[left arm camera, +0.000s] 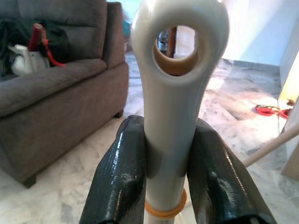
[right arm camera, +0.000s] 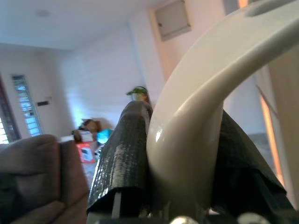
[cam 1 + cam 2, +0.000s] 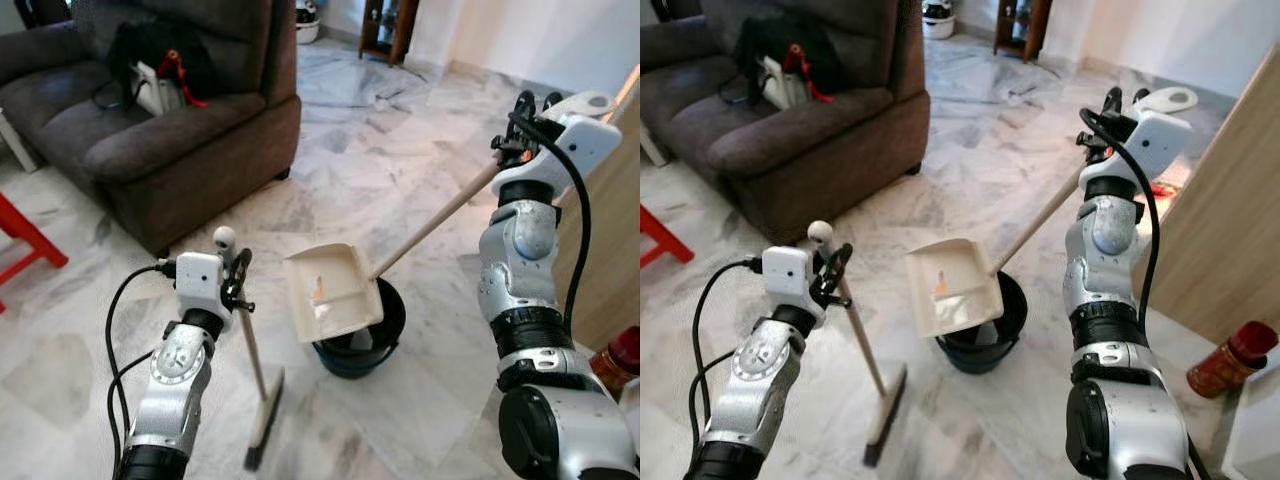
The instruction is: Sweep floor
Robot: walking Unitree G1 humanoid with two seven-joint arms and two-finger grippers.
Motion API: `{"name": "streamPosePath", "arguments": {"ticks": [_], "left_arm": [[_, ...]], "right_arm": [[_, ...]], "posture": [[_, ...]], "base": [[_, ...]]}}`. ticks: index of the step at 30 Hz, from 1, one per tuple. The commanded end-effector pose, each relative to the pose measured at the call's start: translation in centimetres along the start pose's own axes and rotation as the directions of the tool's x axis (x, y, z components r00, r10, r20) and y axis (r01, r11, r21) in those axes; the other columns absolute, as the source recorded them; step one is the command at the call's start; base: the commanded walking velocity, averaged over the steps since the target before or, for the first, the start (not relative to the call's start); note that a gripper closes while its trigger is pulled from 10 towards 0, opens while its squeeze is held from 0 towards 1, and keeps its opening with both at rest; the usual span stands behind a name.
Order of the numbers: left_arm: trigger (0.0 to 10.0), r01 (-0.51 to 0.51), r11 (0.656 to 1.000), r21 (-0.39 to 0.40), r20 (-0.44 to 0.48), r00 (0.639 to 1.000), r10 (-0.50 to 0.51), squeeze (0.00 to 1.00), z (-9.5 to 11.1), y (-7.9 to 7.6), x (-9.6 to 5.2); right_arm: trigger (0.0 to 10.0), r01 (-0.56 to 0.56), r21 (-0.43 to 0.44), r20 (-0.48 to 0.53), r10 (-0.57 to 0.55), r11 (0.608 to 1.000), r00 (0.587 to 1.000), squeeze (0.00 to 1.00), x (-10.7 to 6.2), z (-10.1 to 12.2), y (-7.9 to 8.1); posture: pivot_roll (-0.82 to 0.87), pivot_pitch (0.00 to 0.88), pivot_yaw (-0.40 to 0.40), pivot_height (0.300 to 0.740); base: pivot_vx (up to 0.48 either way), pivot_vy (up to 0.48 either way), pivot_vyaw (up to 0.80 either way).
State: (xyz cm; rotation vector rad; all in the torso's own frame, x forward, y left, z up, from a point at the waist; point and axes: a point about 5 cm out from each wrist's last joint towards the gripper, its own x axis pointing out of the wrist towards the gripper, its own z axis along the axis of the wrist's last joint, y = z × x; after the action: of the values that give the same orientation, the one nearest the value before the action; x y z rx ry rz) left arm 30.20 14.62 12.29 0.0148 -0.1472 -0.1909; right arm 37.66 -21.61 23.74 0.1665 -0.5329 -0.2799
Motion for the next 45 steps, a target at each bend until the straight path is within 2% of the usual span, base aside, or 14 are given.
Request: {"name": "streamPosePath", "arguments": {"ticks": [1,6,8,12,29,34,39,45], "left_arm": [[10.0,0.001,1.0,0.01,0.073,0.997,-0.002,0.0,1.6,0.1,0.4],[10.0,-0.002,1.0,0.01,0.076,0.997,0.001,0.0,1.6,0.1,0.4],[10.0,-0.002,1.0,0.011,0.075,0.997,0.002,0.0,1.6,0.2,0.4],[10.0,-0.003,1.0,0.011,0.075,0.997,0.002,0.0,1.6,0.1,0.5],[10.0,-0.006,1.0,0.009,0.077,0.997,0.005,0.0,1.6,0.1,0.5],[10.0,-0.007,1.0,0.01,0.079,0.997,0.006,0.0,1.7,0.1,0.5],[10.0,-0.005,1.0,0.008,0.083,0.997,0.005,0.0,1.8,0.1,0.5],[10.0,-0.005,1.0,0.008,0.083,0.997,0.005,0.0,1.8,0.1,0.5]], "right_arm": [[10.0,-0.012,0.023,0.091,0.01,1.0,0.996,0.0,0.9,1.9,0.7],[10.0,-0.001,0.028,0.064,-0.001,1.0,0.998,0.0,1.0,1.6,0.7],[10.0,-0.003,0.058,0.058,0.0,0.998,0.998,0.0,1.0,1.5,0.7],[10.0,-0.036,0.05,0.069,0.032,0.998,0.997,0.0,0.9,1.5,1.1],[10.0,-0.054,0.052,0.058,0.051,0.997,0.997,0.0,0.8,1.3,1.3],[10.0,-0.062,0.066,0.06,0.058,0.996,0.997,0.0,0.8,1.4,1.5],[10.0,-0.127,0.142,0.063,0.119,0.982,0.991,0.0,0.6,1.4,2.5],[10.0,-0.127,0.142,0.063,0.119,0.982,0.991,0.0,0.6,1.4,2.5]], "posture": [[0.11,0.0,-0.033,0.74],[0.11,0.0,-0.035,0.74],[0.11,0.0,-0.035,0.74],[0.11,0.0,-0.037,0.74],[0.11,0.0,-0.041,0.74],[0.11,0.0,-0.041,0.74],[0.11,0.0,-0.042,0.74],[0.11,0.0,-0.042,0.74]], "base": [[0.266,0.0,0.0],[0.267,0.0,0.0],[0.266,0.0,-0.51],[0.268,0.0,-0.4],[0.268,0.0,0.0],[0.266,0.0,0.0],[0.266,0.0,0.0],[0.266,0.0,0.0]]}}
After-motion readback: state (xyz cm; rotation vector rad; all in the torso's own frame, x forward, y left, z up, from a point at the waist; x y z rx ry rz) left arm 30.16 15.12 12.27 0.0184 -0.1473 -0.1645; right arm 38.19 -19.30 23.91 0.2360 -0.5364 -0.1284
